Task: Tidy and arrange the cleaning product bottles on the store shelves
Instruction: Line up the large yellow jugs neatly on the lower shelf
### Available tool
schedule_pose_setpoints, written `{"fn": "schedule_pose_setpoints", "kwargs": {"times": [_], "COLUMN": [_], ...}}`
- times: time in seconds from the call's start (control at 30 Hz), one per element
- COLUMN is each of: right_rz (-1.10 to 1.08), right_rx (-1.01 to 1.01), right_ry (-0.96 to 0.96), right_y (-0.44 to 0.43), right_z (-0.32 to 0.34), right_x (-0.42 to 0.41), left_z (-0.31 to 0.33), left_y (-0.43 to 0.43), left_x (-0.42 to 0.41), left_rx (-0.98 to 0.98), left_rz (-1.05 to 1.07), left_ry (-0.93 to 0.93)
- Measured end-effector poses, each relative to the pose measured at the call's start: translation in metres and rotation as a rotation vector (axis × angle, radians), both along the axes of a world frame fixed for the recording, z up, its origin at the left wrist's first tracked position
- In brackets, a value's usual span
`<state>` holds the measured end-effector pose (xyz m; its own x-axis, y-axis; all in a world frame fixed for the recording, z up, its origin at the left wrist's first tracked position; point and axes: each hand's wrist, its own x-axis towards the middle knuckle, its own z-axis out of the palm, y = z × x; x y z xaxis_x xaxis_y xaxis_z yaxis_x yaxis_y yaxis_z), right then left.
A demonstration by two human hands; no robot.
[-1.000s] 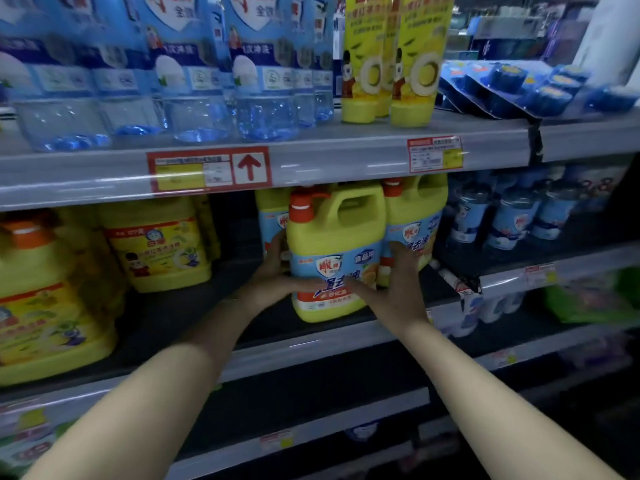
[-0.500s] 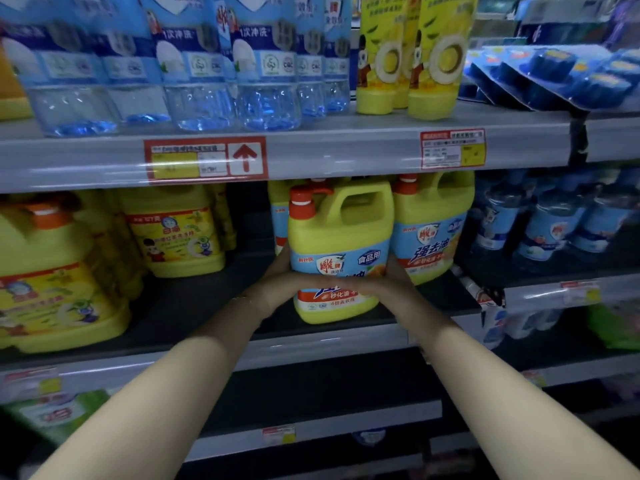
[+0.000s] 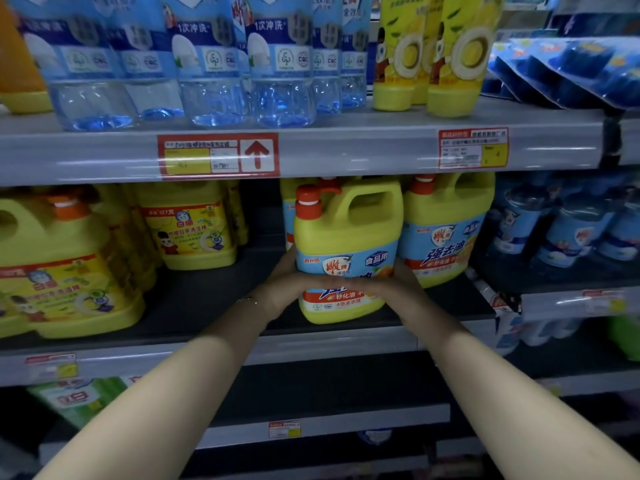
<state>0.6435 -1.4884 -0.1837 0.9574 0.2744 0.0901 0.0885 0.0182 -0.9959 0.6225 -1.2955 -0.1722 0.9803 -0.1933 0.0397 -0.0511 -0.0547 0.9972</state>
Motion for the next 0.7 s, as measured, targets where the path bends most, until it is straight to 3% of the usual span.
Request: {"fn": "schedule_pose_setpoints", "kwargs": {"times": [0.27, 0.43, 0.7], "right_rz": [0.049, -0.102, 0.026], "right_rx": [0.053, 0.027, 0.027], "right_ry": [0.004, -0.121, -0.085], "right_y": [0.013, 0.018, 0.001], "right_z": [-0.013, -0.018, -0.009], "right_x": [-0.009, -0.005, -0.004], "left_z": [-0.006, -0.009, -0.007], "left_y": [0.022, 0.021, 0.006], "left_x": [-0.008, -0.010, -0.012], "left_rx": [0.001, -0.046, -0.018], "left_rz": [0.079, 0.161, 0.249], "left_ry": [-0.029, -0.017, -0.091]}}
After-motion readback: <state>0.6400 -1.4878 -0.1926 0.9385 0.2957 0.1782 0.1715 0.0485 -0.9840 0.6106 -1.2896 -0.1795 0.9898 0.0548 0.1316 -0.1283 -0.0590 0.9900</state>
